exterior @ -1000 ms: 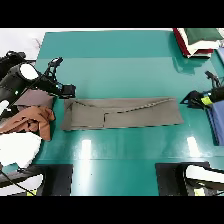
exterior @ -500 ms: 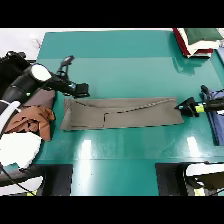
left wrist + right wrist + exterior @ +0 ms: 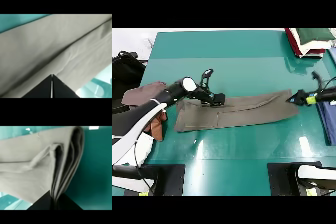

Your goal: Fold the shirts.

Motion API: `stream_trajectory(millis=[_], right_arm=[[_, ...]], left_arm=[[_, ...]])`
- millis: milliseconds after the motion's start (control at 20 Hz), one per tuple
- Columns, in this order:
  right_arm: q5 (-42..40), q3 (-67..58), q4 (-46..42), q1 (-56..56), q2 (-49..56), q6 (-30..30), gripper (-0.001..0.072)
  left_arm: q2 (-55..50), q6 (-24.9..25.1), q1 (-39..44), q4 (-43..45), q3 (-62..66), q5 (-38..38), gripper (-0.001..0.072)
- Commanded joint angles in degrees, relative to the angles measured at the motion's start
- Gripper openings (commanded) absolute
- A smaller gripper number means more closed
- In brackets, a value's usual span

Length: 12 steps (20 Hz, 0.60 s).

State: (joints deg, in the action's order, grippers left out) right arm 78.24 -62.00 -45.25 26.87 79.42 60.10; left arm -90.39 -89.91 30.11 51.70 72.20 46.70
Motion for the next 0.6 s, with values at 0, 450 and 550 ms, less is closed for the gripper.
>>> stream_trajectory(millis=[0, 450, 550], right_arm=[[4.44, -7.23, 0.76, -4.13, -8.26, 5.60, 0.0014], [1.29, -23.39, 0.76, -26.51, -13.90, 17.57, 0.0014], [-0.85, -24.94, 0.76, -30.73, -13.40, 18.84, 0.0014]], left_arm=[[-5.92, -0.07, 3.34, -1.38, 5.01, -1.38, 0.0023], [-13.81, -0.09, 5.86, -3.02, 12.11, -2.25, 0.0023], [-14.32, -0.11, 5.86, -3.08, 12.61, -2.75, 0.0023]])
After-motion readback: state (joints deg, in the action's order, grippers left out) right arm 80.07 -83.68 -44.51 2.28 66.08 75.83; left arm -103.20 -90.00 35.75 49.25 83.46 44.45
